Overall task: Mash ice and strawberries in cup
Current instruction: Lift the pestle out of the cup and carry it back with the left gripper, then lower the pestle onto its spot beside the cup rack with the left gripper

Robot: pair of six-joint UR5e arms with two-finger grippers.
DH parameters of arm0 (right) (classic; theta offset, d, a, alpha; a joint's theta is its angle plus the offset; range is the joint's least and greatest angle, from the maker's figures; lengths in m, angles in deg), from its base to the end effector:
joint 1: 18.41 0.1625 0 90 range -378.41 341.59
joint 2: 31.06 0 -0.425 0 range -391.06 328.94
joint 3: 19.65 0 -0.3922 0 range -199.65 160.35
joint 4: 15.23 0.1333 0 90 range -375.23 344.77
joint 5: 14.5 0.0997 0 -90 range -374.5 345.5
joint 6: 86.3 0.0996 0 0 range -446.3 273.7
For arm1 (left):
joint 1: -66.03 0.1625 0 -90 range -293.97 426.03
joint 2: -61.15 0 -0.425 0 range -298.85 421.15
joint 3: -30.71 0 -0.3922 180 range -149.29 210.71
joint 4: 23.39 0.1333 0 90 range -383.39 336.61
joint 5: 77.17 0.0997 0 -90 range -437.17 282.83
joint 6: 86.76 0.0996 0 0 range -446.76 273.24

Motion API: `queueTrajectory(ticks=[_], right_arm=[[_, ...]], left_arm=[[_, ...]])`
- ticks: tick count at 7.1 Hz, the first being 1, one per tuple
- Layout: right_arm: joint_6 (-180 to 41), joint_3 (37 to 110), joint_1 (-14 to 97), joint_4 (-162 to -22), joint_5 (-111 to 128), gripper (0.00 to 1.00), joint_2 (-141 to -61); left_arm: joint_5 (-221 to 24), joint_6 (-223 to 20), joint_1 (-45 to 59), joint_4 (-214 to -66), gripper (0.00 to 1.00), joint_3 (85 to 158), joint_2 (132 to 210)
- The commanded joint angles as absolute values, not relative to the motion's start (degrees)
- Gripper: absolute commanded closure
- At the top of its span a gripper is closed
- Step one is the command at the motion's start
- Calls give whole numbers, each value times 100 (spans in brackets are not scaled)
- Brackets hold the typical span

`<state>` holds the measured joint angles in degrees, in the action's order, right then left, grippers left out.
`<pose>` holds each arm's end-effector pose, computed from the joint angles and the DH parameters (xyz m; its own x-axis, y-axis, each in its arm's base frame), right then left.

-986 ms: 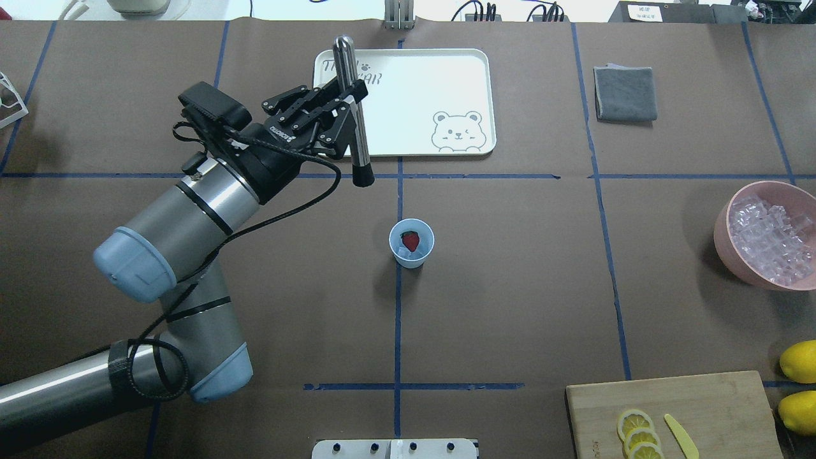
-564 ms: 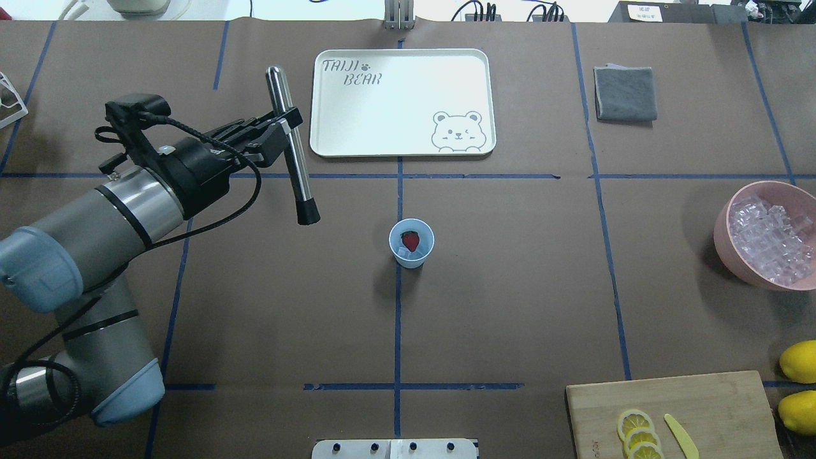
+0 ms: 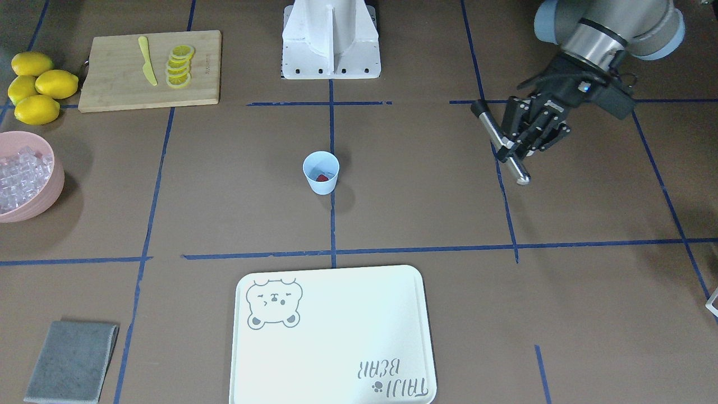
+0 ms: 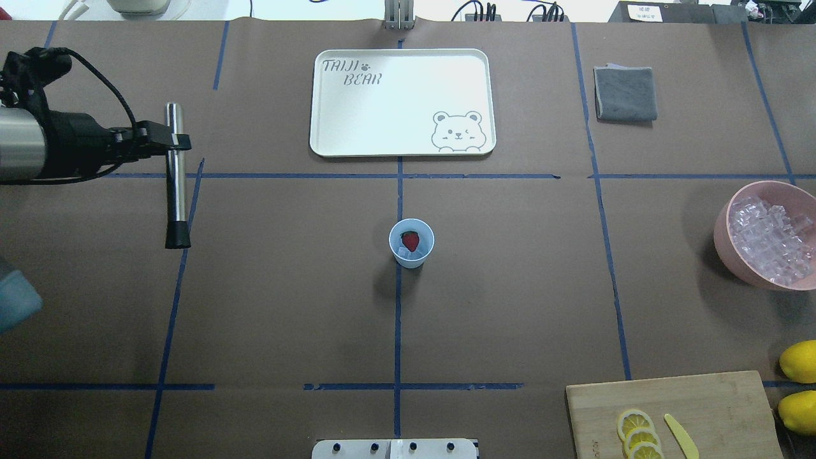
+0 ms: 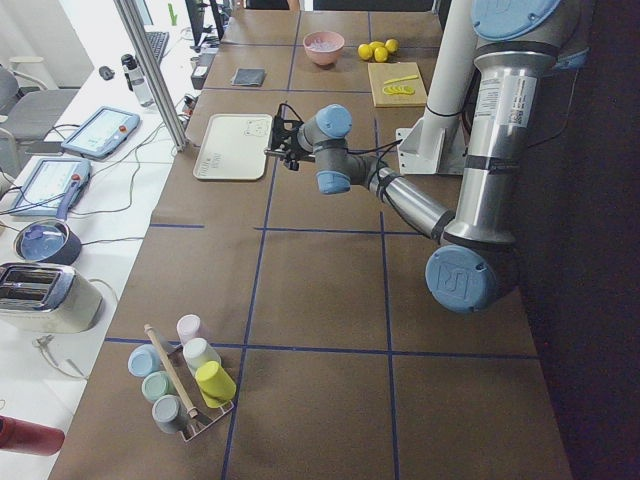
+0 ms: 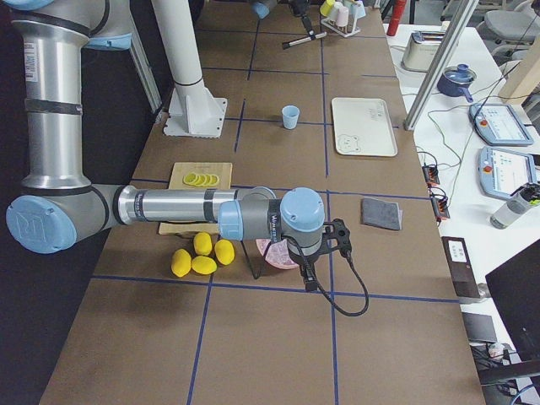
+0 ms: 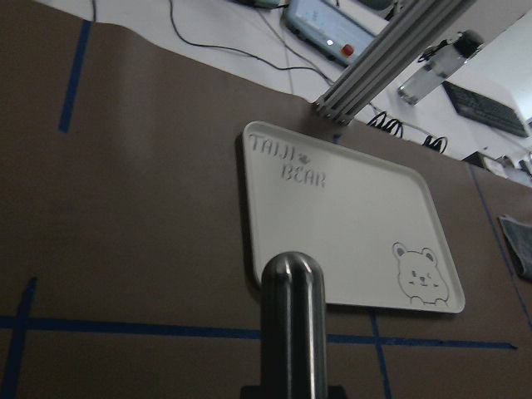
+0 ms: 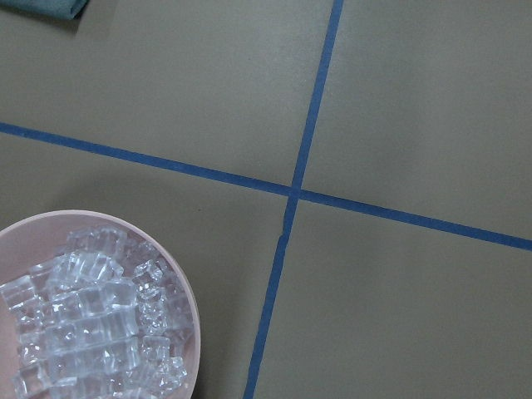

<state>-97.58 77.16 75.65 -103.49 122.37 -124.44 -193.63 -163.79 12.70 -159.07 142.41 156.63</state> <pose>0.0939 -0.4664 0.6221 0.6871 -0.2112 0.6952 0.0651 0.9709 0.2305 0.2297 -0.4574 0.3374 0.2756 -0.0337 -0.9607 0.4125 0.9069 0.0865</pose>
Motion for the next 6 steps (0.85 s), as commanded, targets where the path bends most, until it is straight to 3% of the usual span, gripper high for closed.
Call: queueTrajectory(ticks=[1, 6], right_arm=[[-9755, 7756, 7572, -10330, 12244, 1, -12431], [-9755, 7844, 7572, -10330, 12226, 1, -12431]], left_arm=[[-20854, -16384, 548, -15260, 100, 14181, 15127], [-20945, -14852, 399, -15136, 100, 13409, 14614]])
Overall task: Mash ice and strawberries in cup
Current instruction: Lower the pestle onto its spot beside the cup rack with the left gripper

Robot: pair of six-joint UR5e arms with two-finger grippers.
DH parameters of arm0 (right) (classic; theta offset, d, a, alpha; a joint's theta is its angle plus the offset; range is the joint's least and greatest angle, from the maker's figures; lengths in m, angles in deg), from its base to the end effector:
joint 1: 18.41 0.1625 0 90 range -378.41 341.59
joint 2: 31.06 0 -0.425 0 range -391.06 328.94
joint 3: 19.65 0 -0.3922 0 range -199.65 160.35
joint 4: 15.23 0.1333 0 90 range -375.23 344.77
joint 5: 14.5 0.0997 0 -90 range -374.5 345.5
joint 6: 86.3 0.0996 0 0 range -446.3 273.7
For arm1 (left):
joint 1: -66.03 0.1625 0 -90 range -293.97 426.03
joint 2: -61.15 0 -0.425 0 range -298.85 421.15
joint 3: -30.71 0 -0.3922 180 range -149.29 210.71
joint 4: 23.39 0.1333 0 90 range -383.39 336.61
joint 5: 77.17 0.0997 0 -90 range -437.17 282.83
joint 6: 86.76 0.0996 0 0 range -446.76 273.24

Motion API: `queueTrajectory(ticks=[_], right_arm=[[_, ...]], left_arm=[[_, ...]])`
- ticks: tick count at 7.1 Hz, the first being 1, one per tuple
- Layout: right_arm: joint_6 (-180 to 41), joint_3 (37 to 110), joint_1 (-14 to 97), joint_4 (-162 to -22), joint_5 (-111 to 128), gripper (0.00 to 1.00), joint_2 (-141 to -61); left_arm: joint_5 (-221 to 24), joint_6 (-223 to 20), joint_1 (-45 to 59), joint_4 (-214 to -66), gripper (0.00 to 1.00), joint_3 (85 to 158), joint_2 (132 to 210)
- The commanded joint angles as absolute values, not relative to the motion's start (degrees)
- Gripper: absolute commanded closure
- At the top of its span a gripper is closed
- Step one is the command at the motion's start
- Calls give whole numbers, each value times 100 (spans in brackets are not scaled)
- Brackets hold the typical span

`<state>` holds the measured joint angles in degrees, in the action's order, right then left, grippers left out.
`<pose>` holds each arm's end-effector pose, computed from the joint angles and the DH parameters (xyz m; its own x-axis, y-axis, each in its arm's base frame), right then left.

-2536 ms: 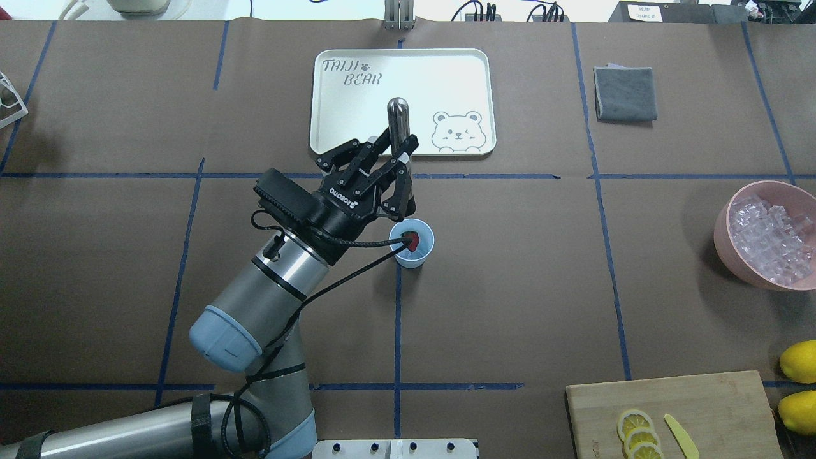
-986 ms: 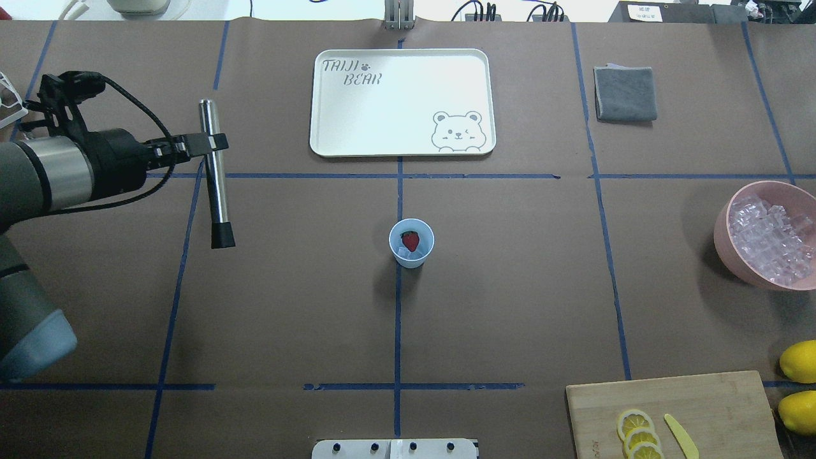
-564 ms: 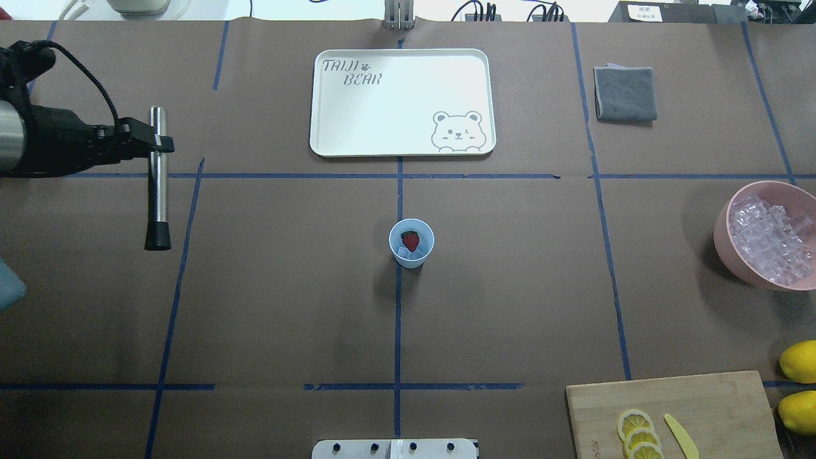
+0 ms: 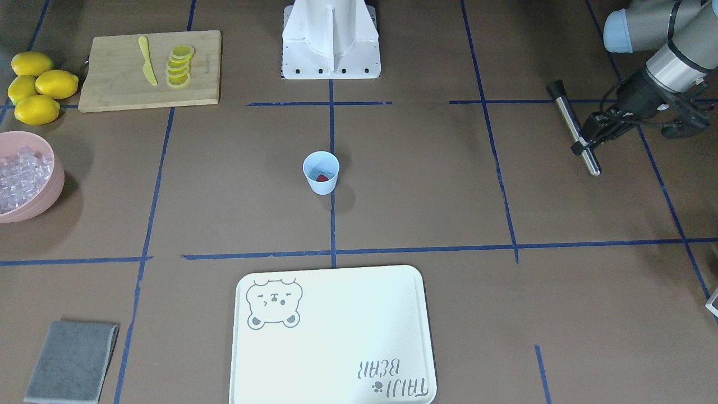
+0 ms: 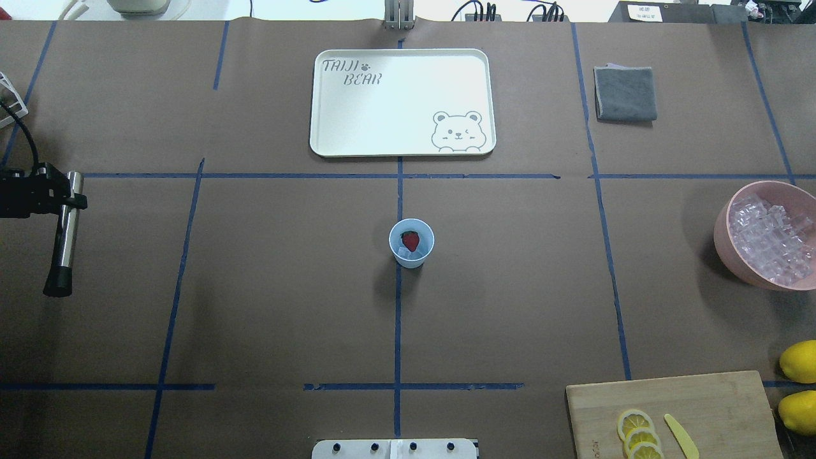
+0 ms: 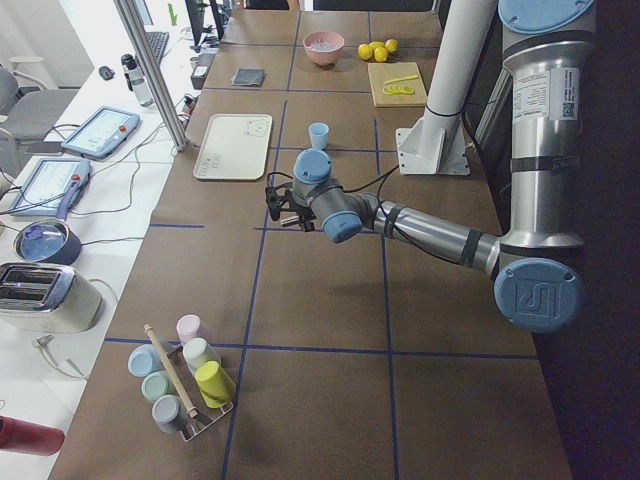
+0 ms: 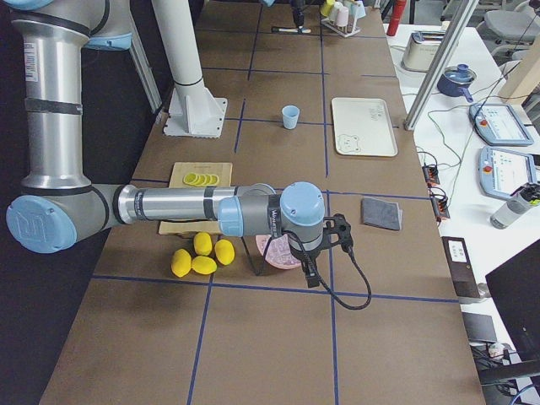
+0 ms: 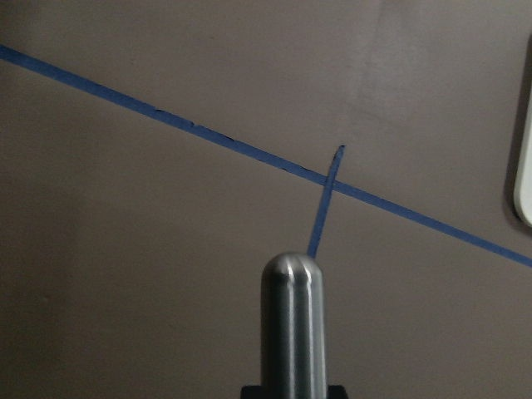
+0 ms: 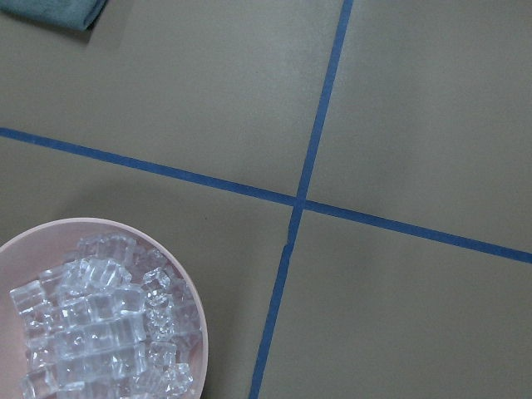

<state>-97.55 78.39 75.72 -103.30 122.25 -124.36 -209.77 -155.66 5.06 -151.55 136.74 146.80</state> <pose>0.0947 -0.4677 0.6106 0.6902 -0.2276 0.6869 0.0644 0.9648 0.2551 0.1715 -0.4448 0.4780 0.4333 -0.2347 -0.8702 0.2536 0.9582 -0.1321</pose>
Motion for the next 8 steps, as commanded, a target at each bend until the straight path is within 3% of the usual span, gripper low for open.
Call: queueTrajectory(ticks=[1, 3, 8], right_arm=[[-9747, 7835, 7572, -10321, 12217, 1, -12431], [-9755, 7835, 7572, -10321, 12200, 1, -12431], [-9659, 7826, 7563, -10268, 12173, 1, -12422]], left_arm=[[-20945, -14028, 102, -15136, 100, 13033, 14605], [-20527, -13335, 2, -15171, 100, 12460, 14561], [-19672, -13316, 246, -15189, 100, 12317, 14289]])
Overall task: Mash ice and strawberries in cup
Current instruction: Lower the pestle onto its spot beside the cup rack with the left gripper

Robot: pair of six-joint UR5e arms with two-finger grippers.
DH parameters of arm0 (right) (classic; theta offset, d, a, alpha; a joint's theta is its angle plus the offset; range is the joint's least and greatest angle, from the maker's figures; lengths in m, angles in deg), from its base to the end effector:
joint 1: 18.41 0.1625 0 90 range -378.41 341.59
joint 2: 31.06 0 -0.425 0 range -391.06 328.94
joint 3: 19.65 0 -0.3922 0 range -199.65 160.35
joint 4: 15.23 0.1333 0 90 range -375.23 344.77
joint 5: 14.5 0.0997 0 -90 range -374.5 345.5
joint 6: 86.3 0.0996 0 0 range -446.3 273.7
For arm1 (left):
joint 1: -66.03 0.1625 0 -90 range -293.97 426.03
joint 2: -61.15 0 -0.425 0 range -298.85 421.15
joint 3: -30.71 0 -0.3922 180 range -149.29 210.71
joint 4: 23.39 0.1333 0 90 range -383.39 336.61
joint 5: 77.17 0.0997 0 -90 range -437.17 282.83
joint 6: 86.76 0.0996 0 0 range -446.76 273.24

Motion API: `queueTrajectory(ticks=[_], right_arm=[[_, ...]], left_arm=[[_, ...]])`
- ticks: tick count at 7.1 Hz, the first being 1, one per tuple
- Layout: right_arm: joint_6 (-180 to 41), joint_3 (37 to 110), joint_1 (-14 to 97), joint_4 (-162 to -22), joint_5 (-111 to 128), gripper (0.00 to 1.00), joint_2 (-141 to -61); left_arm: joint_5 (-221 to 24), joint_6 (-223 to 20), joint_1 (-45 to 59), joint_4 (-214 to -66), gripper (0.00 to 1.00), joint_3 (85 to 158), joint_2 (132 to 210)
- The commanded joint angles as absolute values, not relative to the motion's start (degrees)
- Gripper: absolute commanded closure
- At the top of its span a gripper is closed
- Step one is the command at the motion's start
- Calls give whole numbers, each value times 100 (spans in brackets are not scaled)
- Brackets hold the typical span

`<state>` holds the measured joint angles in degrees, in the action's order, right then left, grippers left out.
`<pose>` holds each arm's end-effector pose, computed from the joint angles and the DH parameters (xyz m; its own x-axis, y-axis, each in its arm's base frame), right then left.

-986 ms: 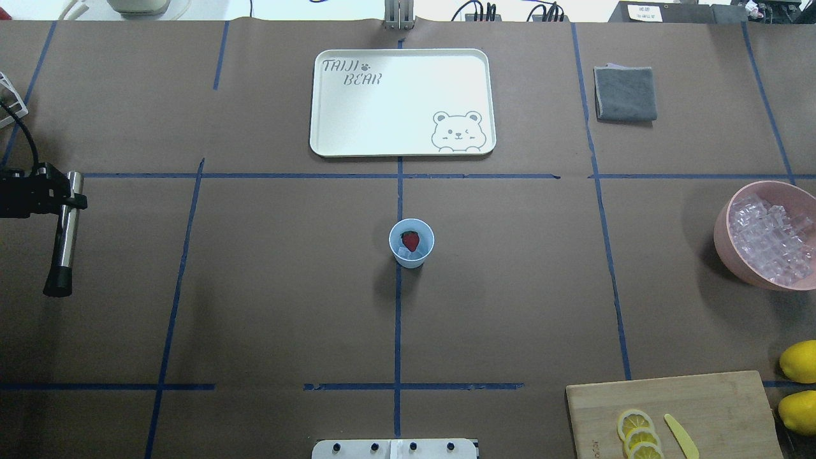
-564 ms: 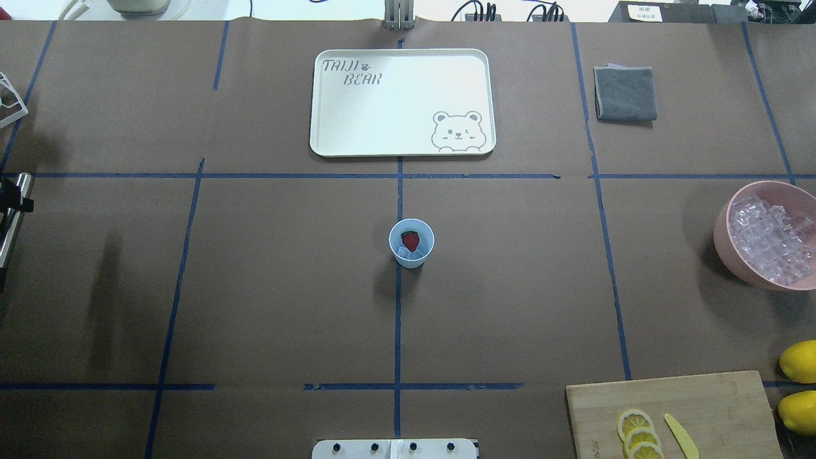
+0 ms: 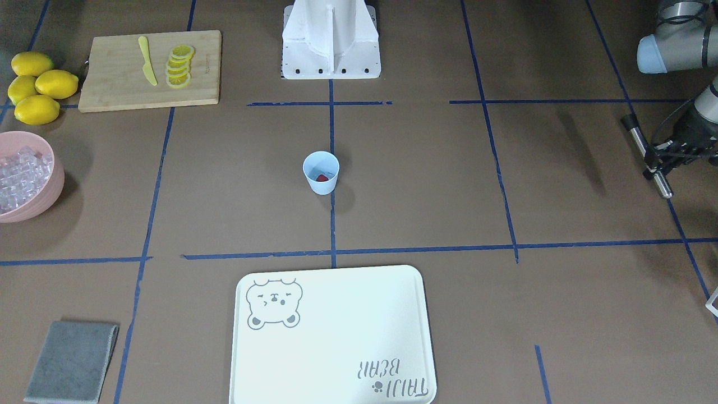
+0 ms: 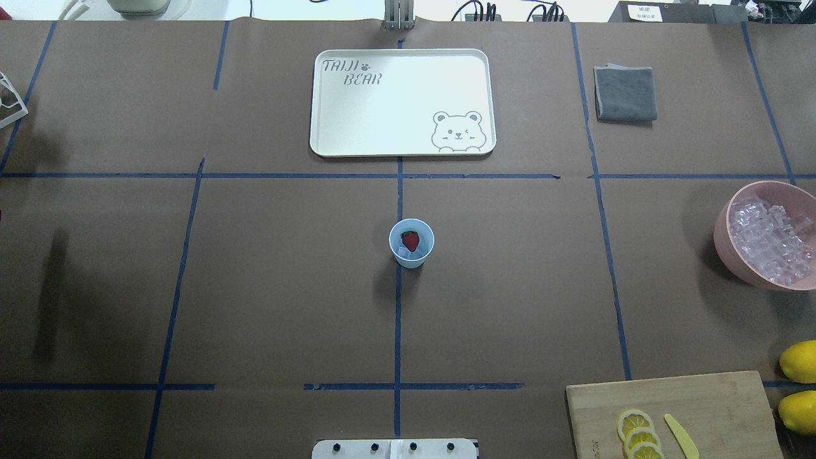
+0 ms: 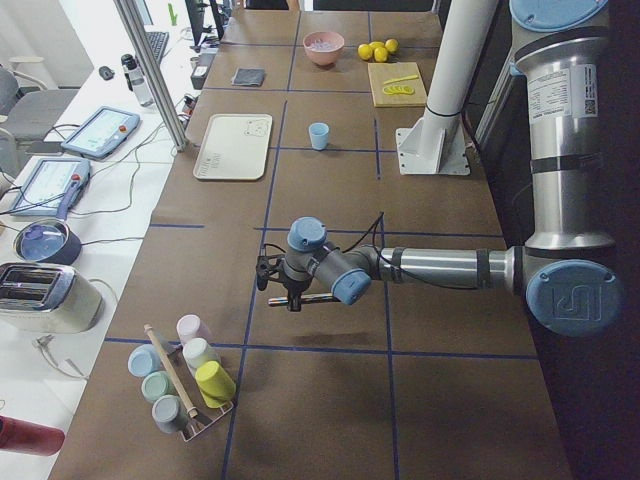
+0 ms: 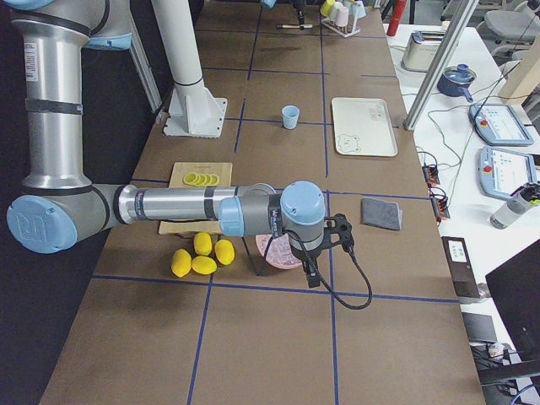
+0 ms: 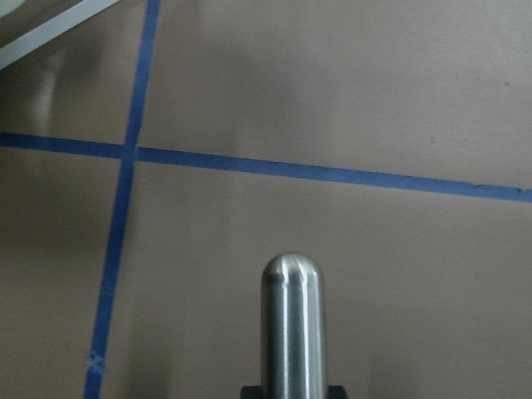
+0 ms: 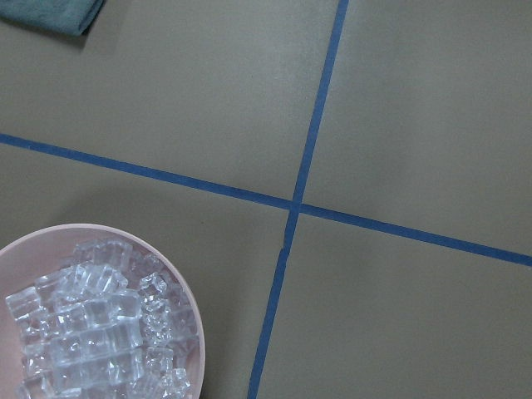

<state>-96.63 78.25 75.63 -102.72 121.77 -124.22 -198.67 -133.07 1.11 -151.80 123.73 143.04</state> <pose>0.0946 -0.4695 0.6102 0.6972 -0.2190 0.6826 0.0560 0.9659 0.2527 0.1217 -0.4517 0.6342 0.7055 -0.1180 -0.6988 0.2258 0.9721 0.0637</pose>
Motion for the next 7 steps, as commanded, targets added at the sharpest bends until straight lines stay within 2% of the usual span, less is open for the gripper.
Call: queueTrajectory(ticks=[1, 7], right_arm=[[-9659, 7826, 7563, -10268, 12173, 1, -12422], [-9659, 7835, 7563, -10277, 12165, 1, -12343]], left_arm=[[-19531, -13316, 379, -15215, 100, 12274, 14271], [-19153, -12854, 819, -15356, 100, 11896, 14271]])
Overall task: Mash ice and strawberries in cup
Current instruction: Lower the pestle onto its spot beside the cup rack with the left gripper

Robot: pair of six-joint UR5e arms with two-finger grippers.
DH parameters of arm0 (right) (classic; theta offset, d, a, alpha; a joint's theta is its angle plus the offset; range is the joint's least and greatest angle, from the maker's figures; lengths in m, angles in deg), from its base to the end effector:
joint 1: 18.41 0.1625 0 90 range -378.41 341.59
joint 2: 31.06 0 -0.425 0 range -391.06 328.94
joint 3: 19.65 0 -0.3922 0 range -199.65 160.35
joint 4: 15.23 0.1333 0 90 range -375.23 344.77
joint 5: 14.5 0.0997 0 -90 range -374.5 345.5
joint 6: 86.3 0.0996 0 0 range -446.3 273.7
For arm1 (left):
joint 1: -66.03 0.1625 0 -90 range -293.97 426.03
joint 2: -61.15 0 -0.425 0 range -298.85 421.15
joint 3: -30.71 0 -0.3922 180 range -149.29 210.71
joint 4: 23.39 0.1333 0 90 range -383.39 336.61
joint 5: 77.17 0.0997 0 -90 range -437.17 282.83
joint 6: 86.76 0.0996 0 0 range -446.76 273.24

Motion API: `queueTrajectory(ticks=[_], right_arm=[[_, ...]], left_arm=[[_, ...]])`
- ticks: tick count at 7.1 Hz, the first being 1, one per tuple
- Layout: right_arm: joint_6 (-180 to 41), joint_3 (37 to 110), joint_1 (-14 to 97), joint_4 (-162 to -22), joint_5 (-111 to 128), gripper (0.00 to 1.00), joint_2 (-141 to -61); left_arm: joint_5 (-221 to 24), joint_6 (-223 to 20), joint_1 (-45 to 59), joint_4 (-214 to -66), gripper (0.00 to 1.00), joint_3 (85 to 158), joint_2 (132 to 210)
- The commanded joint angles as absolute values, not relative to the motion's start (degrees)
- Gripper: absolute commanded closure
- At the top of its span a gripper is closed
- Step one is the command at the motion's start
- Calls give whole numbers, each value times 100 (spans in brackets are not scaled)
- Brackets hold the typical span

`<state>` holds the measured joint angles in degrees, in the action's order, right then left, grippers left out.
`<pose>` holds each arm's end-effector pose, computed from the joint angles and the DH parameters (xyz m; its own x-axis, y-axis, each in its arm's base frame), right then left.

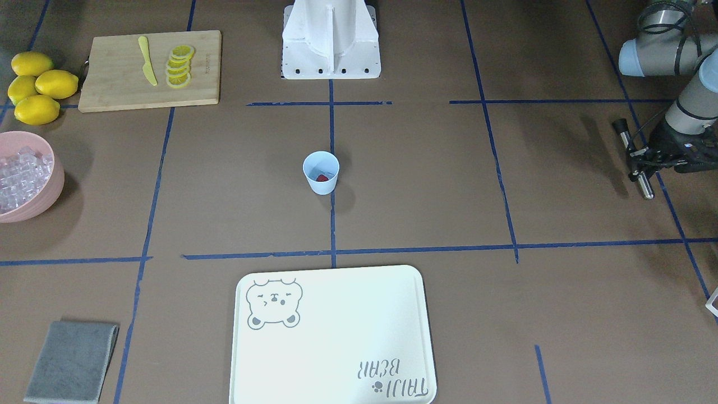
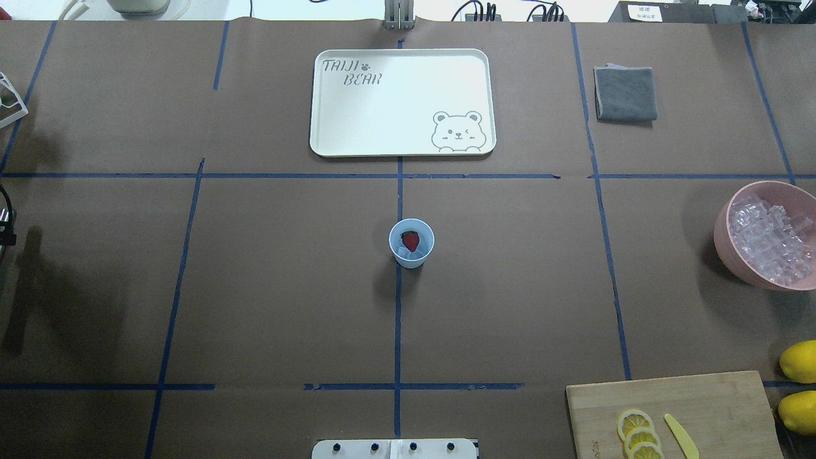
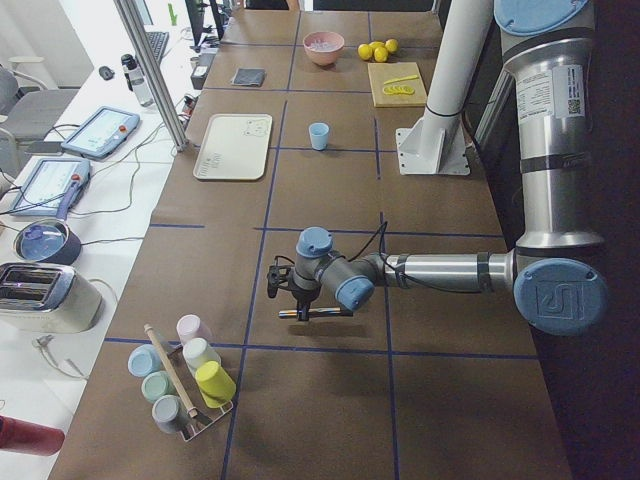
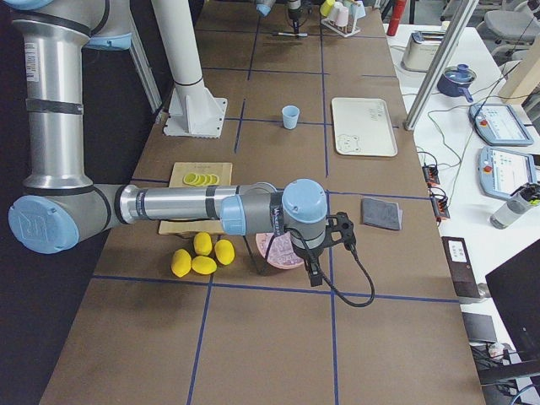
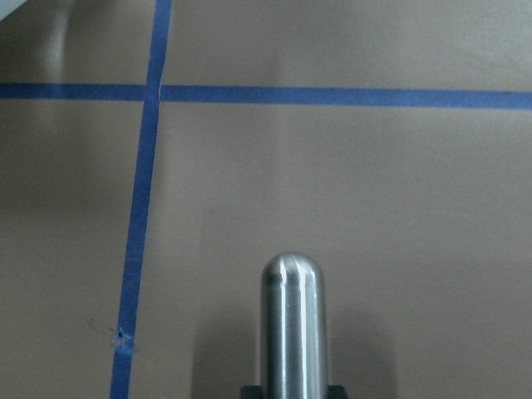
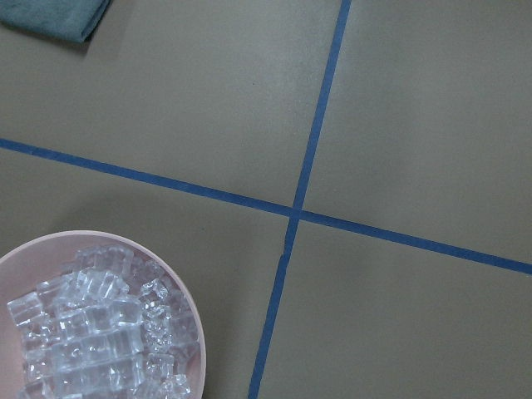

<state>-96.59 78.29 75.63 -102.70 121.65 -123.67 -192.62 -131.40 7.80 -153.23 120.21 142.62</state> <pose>0.0951 -0.4738 0.6053 0.6992 -0.2253 0.6785 0.0560 0.9634 0.2622 0.1631 -0.4353 0.6705 0.7815 -0.0416 -0.6225 0.1362 0.9851 0.1051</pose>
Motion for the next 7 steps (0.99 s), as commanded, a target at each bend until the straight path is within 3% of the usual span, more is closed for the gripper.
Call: queueTrajectory(ticks=[1, 3, 4, 5, 6, 7], right_arm=[[-9659, 7827, 7563, -10277, 12165, 1, -12334], [-9659, 7826, 7563, -10277, 12165, 1, -12334], [-9659, 7826, 7563, -10277, 12165, 1, -12334], [-9659, 7826, 7563, -10277, 12165, 1, -12334], [-9659, 7835, 7563, -10277, 12165, 1, -12334], [-9659, 7835, 7563, -10277, 12165, 1, -12334]], left_arm=[[-19143, -12729, 811, -15356, 100, 11878, 14262], [-19134, -12649, 819, -15356, 96, 11878, 14271], [-19134, -12649, 811, -15356, 80, 11886, 14271], [-19134, -12657, 811, -15356, 32, 11886, 14271], [-19134, -12657, 776, -15365, 0, 11939, 14262], [-19143, -12657, 767, -15365, 0, 11948, 14262]])
